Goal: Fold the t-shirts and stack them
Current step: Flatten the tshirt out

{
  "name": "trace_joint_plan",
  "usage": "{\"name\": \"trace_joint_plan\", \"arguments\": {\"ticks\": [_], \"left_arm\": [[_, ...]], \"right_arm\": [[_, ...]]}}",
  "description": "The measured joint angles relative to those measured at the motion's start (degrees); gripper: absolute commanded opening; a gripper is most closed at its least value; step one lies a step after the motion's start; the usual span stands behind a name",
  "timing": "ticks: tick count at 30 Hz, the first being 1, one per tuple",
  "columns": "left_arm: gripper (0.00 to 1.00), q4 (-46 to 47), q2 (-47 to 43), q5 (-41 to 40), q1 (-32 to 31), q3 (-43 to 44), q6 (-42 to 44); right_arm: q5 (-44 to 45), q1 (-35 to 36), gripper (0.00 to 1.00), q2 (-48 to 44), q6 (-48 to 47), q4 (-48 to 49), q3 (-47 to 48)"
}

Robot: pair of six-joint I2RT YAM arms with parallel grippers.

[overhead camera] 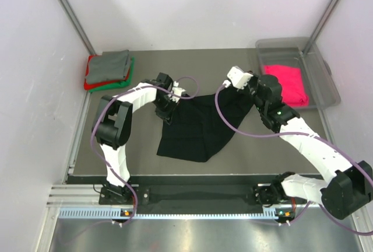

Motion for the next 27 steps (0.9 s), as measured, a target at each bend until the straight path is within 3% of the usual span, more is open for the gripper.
{"name": "trace_joint_plan", "arguments": {"ticks": [7, 15, 20, 23, 27], "left_arm": [[0.00, -0.48, -4.37, -2.80, 1.49, 0.26, 0.26], [0.00, -0.11, -22.38, -3.10, 10.03, 6.73, 1.77], [0.02, 0.15, -33.31, -3.13, 10.40, 7.17, 2.62], [0.53, 0.68, -38.07, -1.46, 10.21, 3.43, 3.61], [0.56, 0.85, -38.10, 1.29, 9.16, -3.04, 4.63]], "right_arm": [[0.15, 0.00, 0.00, -0.87, 0.15, -0.07, -0.26], [1.88, -0.87, 0.00, -1.88, 0.68, 0.07, 0.17], [1.70, -1.79, 0.00, -3.41, 1.46, -1.38, 0.13], [0.70, -1.84, 0.00, -6.36, 1.55, -2.51, -2.60], [-0.02, -1.84, 0.00, -9.27, 2.10, -5.29, -7.30]]}}
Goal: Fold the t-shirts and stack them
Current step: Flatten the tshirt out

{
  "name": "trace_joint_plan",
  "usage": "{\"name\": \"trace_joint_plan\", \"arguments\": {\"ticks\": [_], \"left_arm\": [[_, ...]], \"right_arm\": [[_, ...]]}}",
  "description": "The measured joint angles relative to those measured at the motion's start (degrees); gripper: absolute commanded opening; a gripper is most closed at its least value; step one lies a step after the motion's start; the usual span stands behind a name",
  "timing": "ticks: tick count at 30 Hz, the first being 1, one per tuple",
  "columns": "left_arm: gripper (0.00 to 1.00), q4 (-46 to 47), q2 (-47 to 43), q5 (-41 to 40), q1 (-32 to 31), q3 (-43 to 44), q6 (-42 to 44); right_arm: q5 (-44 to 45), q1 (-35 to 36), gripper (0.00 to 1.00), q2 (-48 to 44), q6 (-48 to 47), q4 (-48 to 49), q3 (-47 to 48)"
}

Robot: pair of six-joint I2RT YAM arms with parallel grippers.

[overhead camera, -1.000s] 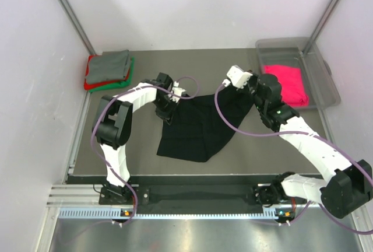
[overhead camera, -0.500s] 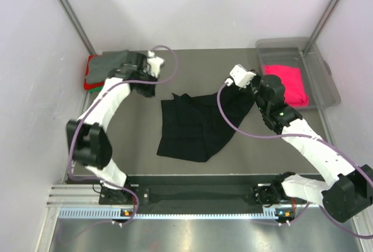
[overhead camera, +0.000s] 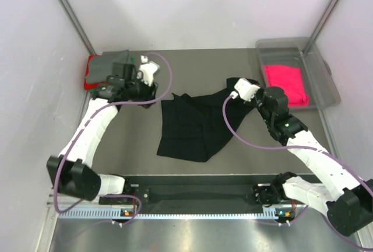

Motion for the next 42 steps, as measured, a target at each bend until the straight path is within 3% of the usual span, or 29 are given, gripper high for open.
{"name": "trace_joint_plan", "arguments": {"ticks": [6, 19, 24, 30, 42], "left_arm": [[0.53, 0.15, 11.17, -1.99, -5.05, -5.05, 4.28], [0.50, 2.75, 27.67, -3.21, -7.87, -4.79, 6.88], [0.49, 2.12, 32.61, -3.98, -8.41, -0.92, 6.84], [0.44, 2.14, 35.23, -4.28, -8.41, 1.73, 6.60], [0.46, 1.84, 33.53, -4.48, -9.01, -0.59, 5.55]], "right_arm": [[-1.05, -0.02, 0.00, -0.11, 3.02, -4.20, -1.07], [-1.75, -0.04, 0.00, 0.39, 4.74, -4.55, -1.20], [-2.23, -0.04, 0.00, 1.42, 5.27, -4.20, -2.32], [-2.58, -0.04, 0.00, 1.66, 5.44, -3.72, -3.54], [-2.56, -0.04, 0.00, 1.49, 5.35, -2.51, -5.97]]}}
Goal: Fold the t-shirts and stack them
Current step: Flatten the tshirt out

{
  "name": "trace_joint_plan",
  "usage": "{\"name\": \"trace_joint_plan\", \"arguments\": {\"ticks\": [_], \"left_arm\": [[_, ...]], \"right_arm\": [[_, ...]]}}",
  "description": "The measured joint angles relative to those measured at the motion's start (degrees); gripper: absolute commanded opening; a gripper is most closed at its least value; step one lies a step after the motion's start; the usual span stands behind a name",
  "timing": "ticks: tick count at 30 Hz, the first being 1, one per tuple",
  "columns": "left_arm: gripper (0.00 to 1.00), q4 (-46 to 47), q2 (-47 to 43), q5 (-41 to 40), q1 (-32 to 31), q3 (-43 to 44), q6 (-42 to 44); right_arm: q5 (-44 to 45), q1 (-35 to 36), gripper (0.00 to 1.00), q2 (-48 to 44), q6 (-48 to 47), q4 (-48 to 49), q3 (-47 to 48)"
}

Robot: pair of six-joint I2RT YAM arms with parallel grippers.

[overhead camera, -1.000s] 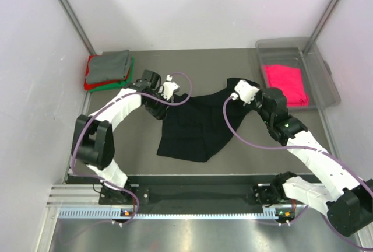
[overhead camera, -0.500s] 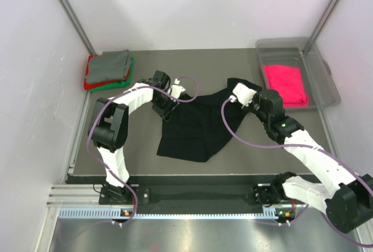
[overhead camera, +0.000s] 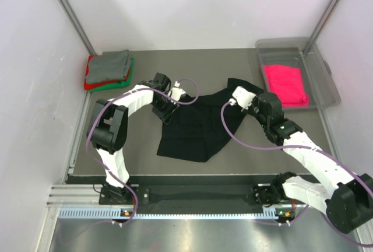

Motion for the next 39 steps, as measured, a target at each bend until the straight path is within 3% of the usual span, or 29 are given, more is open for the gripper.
{"name": "trace_joint_plan", "arguments": {"ticks": [15, 22, 31, 39], "left_arm": [[0.42, -0.28, 1.42, -1.95, -2.12, 0.57, -0.11], [0.32, -0.07, 1.42, -3.91, -2.12, 0.55, -0.26], [0.00, 0.15, 1.42, -5.49, -2.12, 0.37, -0.28], [0.00, -1.73, -0.37, -7.80, -1.95, 3.15, -0.20]], "right_arm": [[0.02, 0.00, 0.00, -0.85, 0.07, 0.70, -0.98], [0.00, 0.00, 0.00, -0.94, 0.11, 1.36, -1.86], [0.02, 0.00, 0.00, -0.96, 0.13, 1.38, -1.88], [0.04, 0.00, 0.00, -1.11, 0.11, 1.25, -1.68]]}}
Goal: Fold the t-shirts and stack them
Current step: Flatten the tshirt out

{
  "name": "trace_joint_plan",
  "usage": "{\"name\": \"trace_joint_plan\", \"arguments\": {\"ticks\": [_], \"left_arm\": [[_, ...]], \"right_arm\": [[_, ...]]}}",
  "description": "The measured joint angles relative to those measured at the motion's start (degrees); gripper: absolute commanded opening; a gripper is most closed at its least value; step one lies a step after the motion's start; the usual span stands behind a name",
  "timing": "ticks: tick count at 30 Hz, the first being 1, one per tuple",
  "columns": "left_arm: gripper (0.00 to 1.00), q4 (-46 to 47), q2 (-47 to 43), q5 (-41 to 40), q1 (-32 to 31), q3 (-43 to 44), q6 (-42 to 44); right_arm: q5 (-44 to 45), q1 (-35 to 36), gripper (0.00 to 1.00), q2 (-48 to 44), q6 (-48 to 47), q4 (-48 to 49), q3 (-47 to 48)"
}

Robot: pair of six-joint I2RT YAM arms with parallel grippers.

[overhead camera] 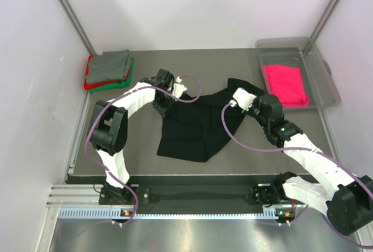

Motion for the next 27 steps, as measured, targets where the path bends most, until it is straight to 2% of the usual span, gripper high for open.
{"name": "trace_joint_plan", "arguments": {"ticks": [4, 11, 16, 18, 19, 24, 27], "left_arm": [[0.00, -1.38, -4.55, -0.87, 1.66, 4.11, 0.22], [0.00, -2.73, -16.09, -2.27, 7.82, 12.63, 1.36], [0.00, -5.64, -24.70, -2.19, 8.72, 13.42, 2.27], [0.00, -6.01, -28.61, -0.90, 8.57, 10.16, 3.08], [0.00, -6.99, -30.47, 0.04, 8.57, 7.82, 3.50], [0.00, -11.34, -33.38, 4.83, 8.57, -4.55, 5.14], [0.00, -13.49, -32.28, 6.93, 8.57, -10.08, 5.62]], "right_arm": [[0.33, 0.00, 0.00, 0.37, -0.22, -1.20, 2.19], [0.52, 0.00, 0.00, 3.26, -0.20, -0.63, 12.31], [0.09, 0.00, 0.00, 3.56, -0.20, -1.07, 11.52], [-0.13, -0.02, 0.06, 3.08, -0.39, -1.20, 8.74], [-0.13, -0.02, 0.17, 2.54, -0.87, -1.75, 6.56], [-0.13, -0.46, 0.49, 3.50, -2.47, -8.35, -0.31], [-2.36, -2.08, 0.53, 5.46, -1.62, -11.47, 0.35]]}}
